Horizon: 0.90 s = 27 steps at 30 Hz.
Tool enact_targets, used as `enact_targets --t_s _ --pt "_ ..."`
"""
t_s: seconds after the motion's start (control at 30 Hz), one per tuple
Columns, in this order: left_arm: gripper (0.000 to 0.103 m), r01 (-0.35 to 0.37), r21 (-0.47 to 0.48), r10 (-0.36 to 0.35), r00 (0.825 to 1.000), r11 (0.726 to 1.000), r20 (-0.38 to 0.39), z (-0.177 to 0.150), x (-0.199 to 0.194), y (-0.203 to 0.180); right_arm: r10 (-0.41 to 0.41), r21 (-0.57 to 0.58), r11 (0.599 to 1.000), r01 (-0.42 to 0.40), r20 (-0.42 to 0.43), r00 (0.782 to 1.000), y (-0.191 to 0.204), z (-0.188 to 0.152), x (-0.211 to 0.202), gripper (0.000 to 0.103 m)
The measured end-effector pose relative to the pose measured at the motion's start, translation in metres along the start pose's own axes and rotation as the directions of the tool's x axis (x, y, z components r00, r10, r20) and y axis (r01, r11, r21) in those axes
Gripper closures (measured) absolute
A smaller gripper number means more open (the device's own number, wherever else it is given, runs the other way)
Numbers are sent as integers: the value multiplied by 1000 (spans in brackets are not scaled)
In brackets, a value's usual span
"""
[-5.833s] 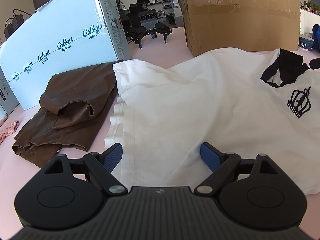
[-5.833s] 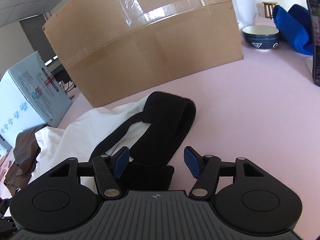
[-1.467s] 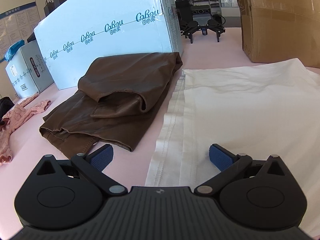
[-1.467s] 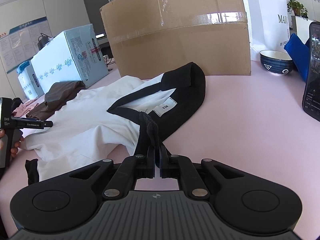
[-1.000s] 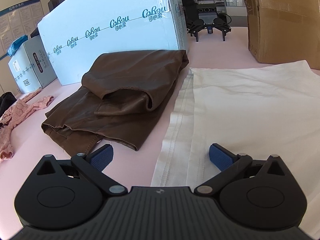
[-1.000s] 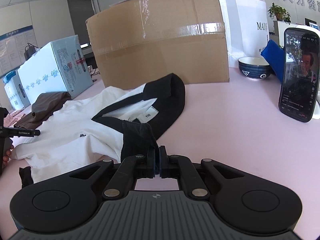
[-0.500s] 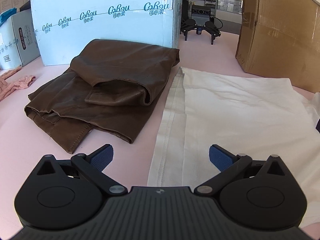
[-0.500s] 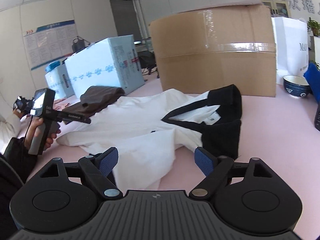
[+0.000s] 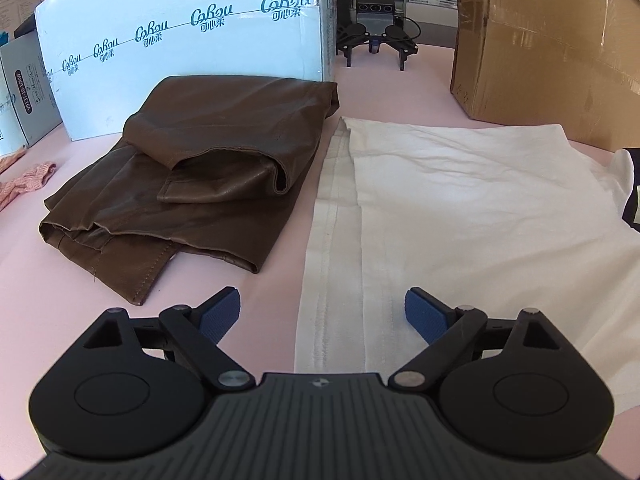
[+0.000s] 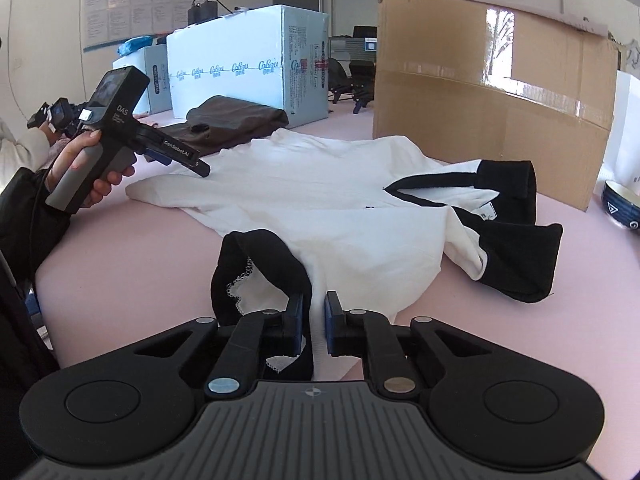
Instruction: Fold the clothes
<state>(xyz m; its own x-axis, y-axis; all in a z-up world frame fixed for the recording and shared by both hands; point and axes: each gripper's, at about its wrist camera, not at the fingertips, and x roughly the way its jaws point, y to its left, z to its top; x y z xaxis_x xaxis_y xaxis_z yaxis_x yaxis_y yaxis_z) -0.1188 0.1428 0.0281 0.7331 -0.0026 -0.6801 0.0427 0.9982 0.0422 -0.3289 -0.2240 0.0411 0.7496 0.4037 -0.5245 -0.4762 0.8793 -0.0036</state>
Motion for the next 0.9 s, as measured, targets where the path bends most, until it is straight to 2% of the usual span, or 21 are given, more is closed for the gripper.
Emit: enact_targets --t_s 0.33,0.5,0.63,0.9 --pt "14 90 12 -90 996 996 4 -15 -10 8 121 35 992 -123 62 991 -10 -16 -27 95" --pt "15 198 -1 -198 979 980 54 -19 -25 11 137 -7 991 -137 101 985 -8 -21 -44 95" --pt "15 213 26 -215 974 977 74 -24 -31 3 145 -56 989 -139 113 983 -5 -27 -58 97" --pt "15 210 -33 -208 976 977 67 -27 -35 5 139 -110 987 -120 184 973 2 -41 -79 97"
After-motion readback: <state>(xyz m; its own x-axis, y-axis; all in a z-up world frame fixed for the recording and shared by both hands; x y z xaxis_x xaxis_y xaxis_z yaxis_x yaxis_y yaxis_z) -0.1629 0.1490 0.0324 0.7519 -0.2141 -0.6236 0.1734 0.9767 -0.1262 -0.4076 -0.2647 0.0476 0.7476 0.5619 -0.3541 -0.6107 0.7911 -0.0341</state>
